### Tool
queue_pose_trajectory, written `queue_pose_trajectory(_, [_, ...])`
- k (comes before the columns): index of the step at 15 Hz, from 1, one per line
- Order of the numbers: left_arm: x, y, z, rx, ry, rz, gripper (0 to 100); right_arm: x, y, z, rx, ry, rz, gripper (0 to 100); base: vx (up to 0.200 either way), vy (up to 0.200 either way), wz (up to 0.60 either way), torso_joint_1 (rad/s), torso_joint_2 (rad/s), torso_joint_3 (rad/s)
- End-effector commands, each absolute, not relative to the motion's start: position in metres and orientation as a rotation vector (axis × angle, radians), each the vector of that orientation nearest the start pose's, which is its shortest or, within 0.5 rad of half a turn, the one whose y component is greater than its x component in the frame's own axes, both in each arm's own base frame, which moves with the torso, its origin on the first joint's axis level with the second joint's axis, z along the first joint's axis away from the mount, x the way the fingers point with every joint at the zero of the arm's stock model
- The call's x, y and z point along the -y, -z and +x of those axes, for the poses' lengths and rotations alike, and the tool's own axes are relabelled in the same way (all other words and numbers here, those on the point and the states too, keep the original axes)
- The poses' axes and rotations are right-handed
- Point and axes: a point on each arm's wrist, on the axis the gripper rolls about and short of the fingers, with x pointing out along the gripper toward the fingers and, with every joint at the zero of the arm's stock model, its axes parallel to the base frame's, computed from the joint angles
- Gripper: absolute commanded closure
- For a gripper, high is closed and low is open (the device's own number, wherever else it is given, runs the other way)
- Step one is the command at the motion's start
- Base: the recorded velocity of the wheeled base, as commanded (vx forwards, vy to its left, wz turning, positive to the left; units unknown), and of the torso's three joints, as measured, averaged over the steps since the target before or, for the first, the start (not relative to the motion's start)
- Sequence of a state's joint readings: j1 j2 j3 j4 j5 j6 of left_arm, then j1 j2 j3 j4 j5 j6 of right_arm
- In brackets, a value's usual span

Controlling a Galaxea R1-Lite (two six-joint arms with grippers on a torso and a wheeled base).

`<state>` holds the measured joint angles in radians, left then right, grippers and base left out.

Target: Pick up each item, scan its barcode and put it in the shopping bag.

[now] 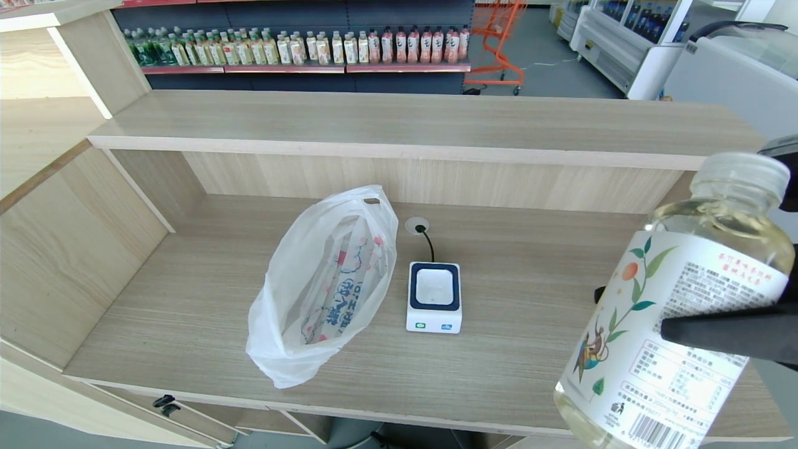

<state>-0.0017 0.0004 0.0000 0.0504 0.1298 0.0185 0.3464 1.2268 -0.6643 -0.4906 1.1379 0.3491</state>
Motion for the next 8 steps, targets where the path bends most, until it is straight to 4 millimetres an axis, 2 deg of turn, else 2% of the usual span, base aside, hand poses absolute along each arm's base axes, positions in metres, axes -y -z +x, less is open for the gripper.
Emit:
queue_pose_trajectory(1, [-0.003,-0.070,-0.023,-0.052,-0.128,0.022,0,-0.079,-0.248,0.158,-0.325,-1.458,0.309,100,0.000,0.000,0.00,0.000,0.00,0.000])
queue_pose_trajectory(4, [-0.003,-0.070,-0.023,-0.053,-0.128,0.022,0,-0.079,-0.246,0.158,-0.320,-1.451,0.303,100,0.000,0.000,0.00,0.000,0.00,0.000])
queue_pose_trajectory(6, [-0.003,-0.070,-0.023,-0.053,-0.128,0.022,0,-0.077,-0.242,0.159,-0.265,-1.422,0.240,100,0.000,0.000,0.00,0.000,0.00,0.000])
queue_pose_trajectory(8, [-0.003,-0.070,-0.023,-0.052,-0.128,0.022,0,-0.070,-0.224,0.179,-0.125,-1.256,-0.003,100,0.000,0.000,0.00,0.000,0.00,0.000])
